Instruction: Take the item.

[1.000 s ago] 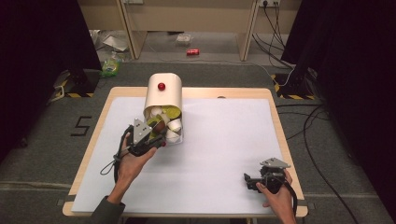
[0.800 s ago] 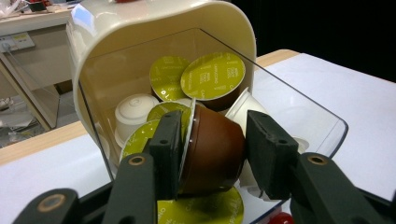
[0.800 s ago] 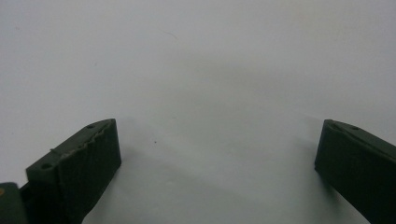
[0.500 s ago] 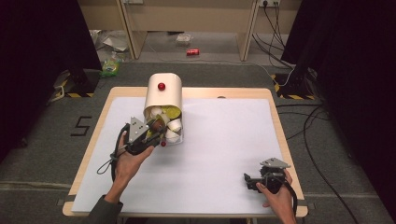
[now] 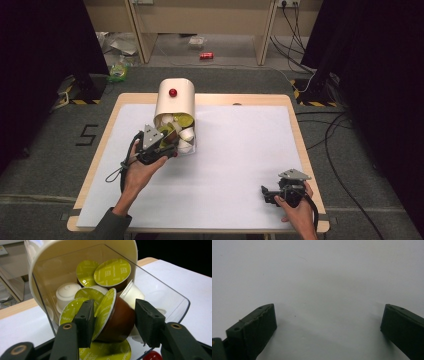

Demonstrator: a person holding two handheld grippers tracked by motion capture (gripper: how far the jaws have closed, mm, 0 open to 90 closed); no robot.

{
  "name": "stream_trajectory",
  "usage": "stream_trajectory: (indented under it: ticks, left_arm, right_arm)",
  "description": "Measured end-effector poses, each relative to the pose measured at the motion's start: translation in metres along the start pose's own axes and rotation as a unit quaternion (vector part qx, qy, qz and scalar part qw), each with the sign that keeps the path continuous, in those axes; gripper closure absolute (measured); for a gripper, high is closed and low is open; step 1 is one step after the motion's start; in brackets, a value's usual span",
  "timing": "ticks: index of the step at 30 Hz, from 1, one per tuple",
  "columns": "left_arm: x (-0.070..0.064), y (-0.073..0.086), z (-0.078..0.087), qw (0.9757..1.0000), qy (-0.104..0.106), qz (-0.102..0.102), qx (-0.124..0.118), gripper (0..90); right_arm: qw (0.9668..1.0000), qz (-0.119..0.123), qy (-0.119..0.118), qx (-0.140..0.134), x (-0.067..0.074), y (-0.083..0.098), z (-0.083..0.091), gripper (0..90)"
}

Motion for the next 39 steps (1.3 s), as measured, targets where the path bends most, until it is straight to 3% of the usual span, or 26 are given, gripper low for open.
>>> stream_trajectory:
  ticks: [7,18,26,39]
  left_arm:
    - [0.002,0.000,0.000,0.9999,0.006,0.011,0.010,49.6]
    - [0.001,-0.005,0.003,0.9994,-0.007,0.005,-0.032,56.7]
    - [0.012,-0.010,0.012,0.9974,0.000,0.044,-0.056,57.6]
    - [0.012,0.000,0.007,0.9982,0.010,0.049,-0.033,53.5]
  right_arm:
    - [1.0000,0.000,0.000,0.000,0.000,0.000,0.000,0.7]
    - [1.0000,0.000,0.000,0.000,0.000,0.000,0.000,0.7]
    - [1.0000,0.000,0.000,0.000,0.000,0.000,0.000,0.7]
    - [1.0000,0.001,0.000,0.000,0.000,0.000,0.000,0.7]
Point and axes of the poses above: each handheld gripper's, and its own axes: z roughly backward along the jaws, y roughly out of its underside, x roughly to its left, the point moved 8 cm from there along -z, roughly forward along the jaws, and after that the axes turned 8 degrees about z, right-handed, at the moved point
